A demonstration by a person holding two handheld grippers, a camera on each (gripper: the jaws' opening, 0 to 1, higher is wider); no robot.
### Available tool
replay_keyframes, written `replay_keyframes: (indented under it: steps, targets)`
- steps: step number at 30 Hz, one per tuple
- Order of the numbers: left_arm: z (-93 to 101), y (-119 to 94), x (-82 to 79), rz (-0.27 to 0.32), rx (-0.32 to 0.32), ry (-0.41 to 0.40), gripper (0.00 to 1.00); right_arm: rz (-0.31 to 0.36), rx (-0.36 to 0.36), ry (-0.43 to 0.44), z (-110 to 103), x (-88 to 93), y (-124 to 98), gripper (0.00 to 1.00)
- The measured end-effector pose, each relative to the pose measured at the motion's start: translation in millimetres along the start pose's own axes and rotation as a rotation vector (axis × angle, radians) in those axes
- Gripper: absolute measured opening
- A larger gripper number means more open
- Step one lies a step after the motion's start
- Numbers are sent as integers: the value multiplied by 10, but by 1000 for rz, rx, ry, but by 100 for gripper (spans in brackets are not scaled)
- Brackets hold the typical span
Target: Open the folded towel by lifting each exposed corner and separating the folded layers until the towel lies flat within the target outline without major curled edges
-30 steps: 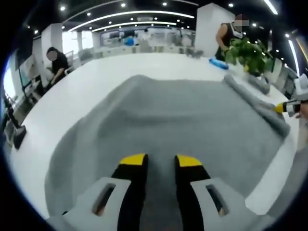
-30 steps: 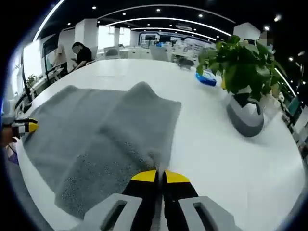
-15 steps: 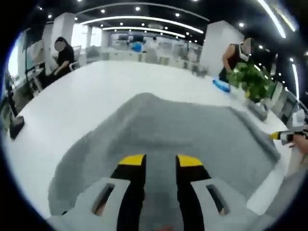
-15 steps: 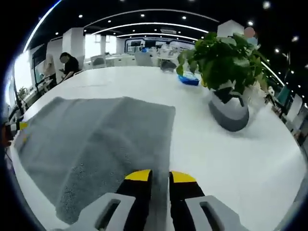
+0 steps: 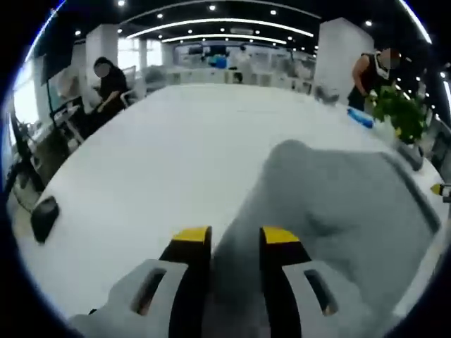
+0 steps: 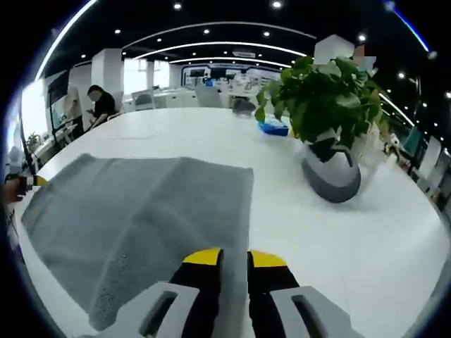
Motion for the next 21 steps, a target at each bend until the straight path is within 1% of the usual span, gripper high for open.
replay_keyframes:
  steps: [2, 3, 5, 6, 7, 8, 9, 10, 11, 12, 13, 16, 17, 18, 19, 21]
  targets:
    - [31, 34, 18, 7, 2, 1, 26, 5, 8, -6, 22, -4, 7, 10]
    - [71, 79, 58, -3, 11, 6, 23, 7, 11, -9, 41, -12, 9, 9]
    - [101, 75, 84, -16, 9, 25, 16, 12, 13, -2, 70, -36, -9, 9]
    - [115, 53, 60, -8, 9, 28, 8, 18, 15, 4, 77, -47, -17, 9]
    - [127, 7, 16, 5, -5, 34, 5, 23, 18, 5, 89, -61, -25, 9]
    - [140, -12, -3, 16, -5, 22, 5, 25, 20, 4, 90, -65, -28, 8]
    - [251, -87, -83, 67, 19, 22, 4, 32, 20, 3, 84, -77, -40, 8]
    - [292, -129, -112, 87, 15, 51, 3, 33, 18, 5, 77, -79, -37, 8]
    - [373, -188, -139, 112, 13, 103, 3, 34, 12, 8, 64, -83, -34, 8]
    - [402, -205, -142, 116, 15, 119, 3, 34, 11, 9, 59, -84, -32, 8]
    - [501, -252, -140, 122, 24, 152, 3, 36, 7, 11, 41, -94, -24, 7]
    - [691, -304, -112, 119, 61, 161, 3, 45, -2, 9, -18, -121, -20, 7]
    - [859, -348, -94, 116, 79, 223, 3, 55, -16, -7, -81, -156, -8, 7]
    - [977, -366, -87, 119, 101, 257, 3, 58, -20, -14, -102, -167, -7, 7]
    - [1043, -375, -79, 116, 115, 276, 3, 61, -25, -22, -120, -176, -5, 7]
    - [1211, -373, -20, 92, 150, 288, 3, 62, -37, -30, -165, -188, 7, 7]
Point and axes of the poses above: the point that each gripper's makers call its tool centre point, and the gripper's own axes: y roughly forward along the fingers, z roughly to its right, x roughly out of its underside, the point moved 3 cm from there along -y, roughly backward along the fingers, and after that the axes turned 2 degrees about -z, right-handed, at the moved point
